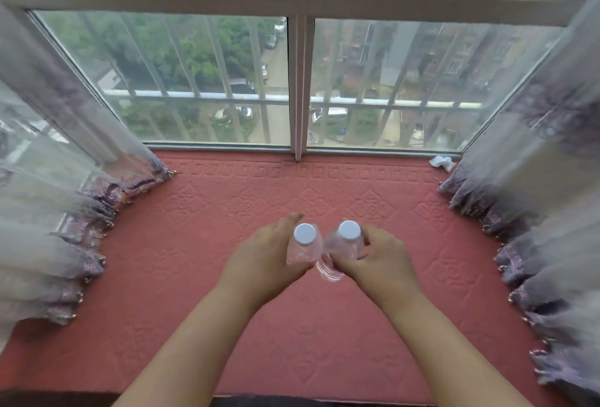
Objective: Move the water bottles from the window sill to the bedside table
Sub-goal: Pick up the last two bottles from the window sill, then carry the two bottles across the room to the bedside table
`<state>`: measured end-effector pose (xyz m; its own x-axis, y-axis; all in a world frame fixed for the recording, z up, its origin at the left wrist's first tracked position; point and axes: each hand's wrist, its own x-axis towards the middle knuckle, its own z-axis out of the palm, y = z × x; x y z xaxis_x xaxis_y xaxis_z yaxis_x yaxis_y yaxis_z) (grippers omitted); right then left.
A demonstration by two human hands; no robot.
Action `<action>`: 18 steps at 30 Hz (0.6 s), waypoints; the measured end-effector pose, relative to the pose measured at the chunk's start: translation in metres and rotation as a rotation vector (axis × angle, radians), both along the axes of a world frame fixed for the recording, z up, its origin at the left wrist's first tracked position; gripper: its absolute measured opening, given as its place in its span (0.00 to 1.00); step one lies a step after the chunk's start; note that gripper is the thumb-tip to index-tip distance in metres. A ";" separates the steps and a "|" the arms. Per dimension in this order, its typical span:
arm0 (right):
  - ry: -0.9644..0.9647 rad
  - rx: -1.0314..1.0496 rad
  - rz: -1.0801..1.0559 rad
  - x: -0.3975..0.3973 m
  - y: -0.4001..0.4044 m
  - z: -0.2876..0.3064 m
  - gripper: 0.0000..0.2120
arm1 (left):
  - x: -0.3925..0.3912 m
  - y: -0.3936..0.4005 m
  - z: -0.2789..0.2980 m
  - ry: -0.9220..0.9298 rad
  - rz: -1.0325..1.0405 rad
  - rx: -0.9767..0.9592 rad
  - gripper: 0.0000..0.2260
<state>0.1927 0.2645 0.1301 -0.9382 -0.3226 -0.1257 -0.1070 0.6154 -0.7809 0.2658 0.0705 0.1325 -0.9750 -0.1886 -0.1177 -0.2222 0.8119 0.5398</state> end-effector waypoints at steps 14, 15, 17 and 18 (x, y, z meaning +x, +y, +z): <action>0.390 -0.172 -0.182 0.080 0.005 0.167 0.16 | 0.051 -0.002 0.150 0.459 -0.168 0.020 0.32; 0.374 -0.172 -0.193 0.087 0.004 0.171 0.16 | 0.054 -0.004 0.153 0.471 -0.178 0.024 0.32; 0.327 -0.196 -0.221 0.103 0.002 0.177 0.18 | 0.062 -0.007 0.158 0.478 -0.197 0.023 0.32; 0.306 -0.211 -0.244 0.111 0.001 0.178 0.19 | 0.066 -0.009 0.160 0.479 -0.214 0.018 0.32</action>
